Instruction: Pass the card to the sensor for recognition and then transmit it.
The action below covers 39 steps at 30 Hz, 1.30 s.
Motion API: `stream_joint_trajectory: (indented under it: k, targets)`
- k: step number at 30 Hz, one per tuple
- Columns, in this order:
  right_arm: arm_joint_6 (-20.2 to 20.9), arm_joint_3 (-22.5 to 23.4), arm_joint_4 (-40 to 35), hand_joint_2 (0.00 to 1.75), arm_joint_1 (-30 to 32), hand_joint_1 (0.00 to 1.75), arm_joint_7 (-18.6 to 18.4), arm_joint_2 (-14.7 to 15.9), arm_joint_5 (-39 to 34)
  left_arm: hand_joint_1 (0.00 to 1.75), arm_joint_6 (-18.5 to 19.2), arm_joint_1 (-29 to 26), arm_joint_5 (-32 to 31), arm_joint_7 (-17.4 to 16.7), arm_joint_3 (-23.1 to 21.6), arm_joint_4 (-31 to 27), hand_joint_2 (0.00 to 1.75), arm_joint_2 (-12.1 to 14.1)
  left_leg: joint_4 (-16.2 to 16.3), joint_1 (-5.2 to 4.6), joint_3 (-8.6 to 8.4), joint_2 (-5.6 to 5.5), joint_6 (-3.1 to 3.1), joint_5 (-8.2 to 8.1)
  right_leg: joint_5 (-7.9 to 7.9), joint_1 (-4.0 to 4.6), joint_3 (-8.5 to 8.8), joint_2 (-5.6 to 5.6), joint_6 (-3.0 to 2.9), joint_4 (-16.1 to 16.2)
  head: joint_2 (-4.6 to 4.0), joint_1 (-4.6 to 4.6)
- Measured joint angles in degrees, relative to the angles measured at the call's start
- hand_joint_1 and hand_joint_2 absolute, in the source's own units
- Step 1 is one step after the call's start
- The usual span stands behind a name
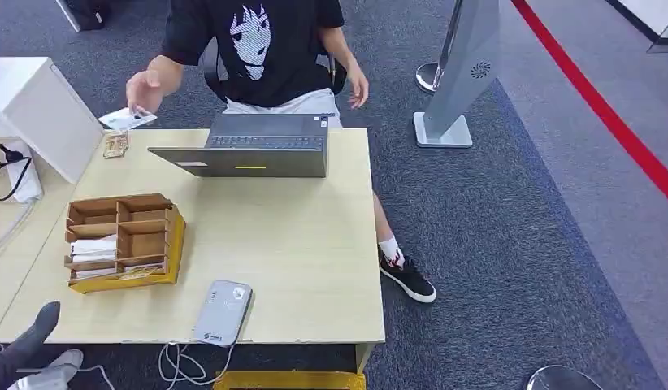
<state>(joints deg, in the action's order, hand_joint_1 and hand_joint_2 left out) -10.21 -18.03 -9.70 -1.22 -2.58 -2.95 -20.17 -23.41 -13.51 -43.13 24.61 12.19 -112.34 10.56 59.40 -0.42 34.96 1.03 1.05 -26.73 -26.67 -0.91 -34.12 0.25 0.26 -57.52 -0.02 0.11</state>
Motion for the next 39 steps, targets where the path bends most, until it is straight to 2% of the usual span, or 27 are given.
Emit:
stream_joint_trajectory:
  k: [13,20,23,24,33,39]
  targets:
    - [0.9,-1.6,0.0,1.75,-0.5,0.00,-0.6,0.3,1.2,0.00,0.4,14.5,-13.1,-7.4,-5.2,17.6,1.75,8.2,0.0,0.00,0.00,0.05,-0.02,0.01,0.03,0.00,0.03,0.12,-0.03,0.0,0.00,-0.02]
    - [1.3,-2.1,0.0,1.75,-0.8,0.00,-1.0,0.5,1.7,0.00,0.0,22.1,-18.9,-11.1,-7.6,28.2,1.75,11.5,0.0,0.02,0.01,0.08,-0.03,0.02,0.05,0.01,0.04,0.15,-0.05,0.0,0.00,0.00]
    - [1.3,-2.2,0.0,1.75,-0.8,0.00,-1.0,0.6,1.9,0.02,-0.7,24.1,-21.2,-12.5,-8.0,30.5,1.75,12.7,0.0,0.02,0.00,0.16,-0.03,0.02,0.06,0.01,-0.01,0.25,-0.06,0.0,0.00,-0.07]
    - [1.3,-2.2,0.0,1.75,-0.8,0.00,-1.0,0.6,1.9,1.75,-1.0,25.6,-22.0,-12.9,-8.3,32.2,1.75,13.2,0.0,0.02,0.01,0.14,-0.03,0.02,0.06,0.01,0.01,0.24,-0.05,0.0,0.00,0.09]
    - [1.7,-3.2,0.0,1.75,-1.2,0.00,-1.6,0.8,2.5,1.75,-2.5,34.9,-28.4,-17.7,-10.6,45.6,1.75,16.7,0.0,0.03,0.00,0.15,-0.09,0.07,0.09,0.02,0.01,0.26,-0.07,0.0,0.00,0.07]
    - [1.9,-4.4,0.0,1.75,-1.5,0.00,-2.1,0.9,3.1,1.75,-4.8,41.2,-32.2,-21.5,-11.5,54.4,1.75,19.0,0.0,0.07,0.00,0.16,-0.12,0.09,0.13,0.06,0.01,0.28,-0.13,-0.1,0.00,0.09]
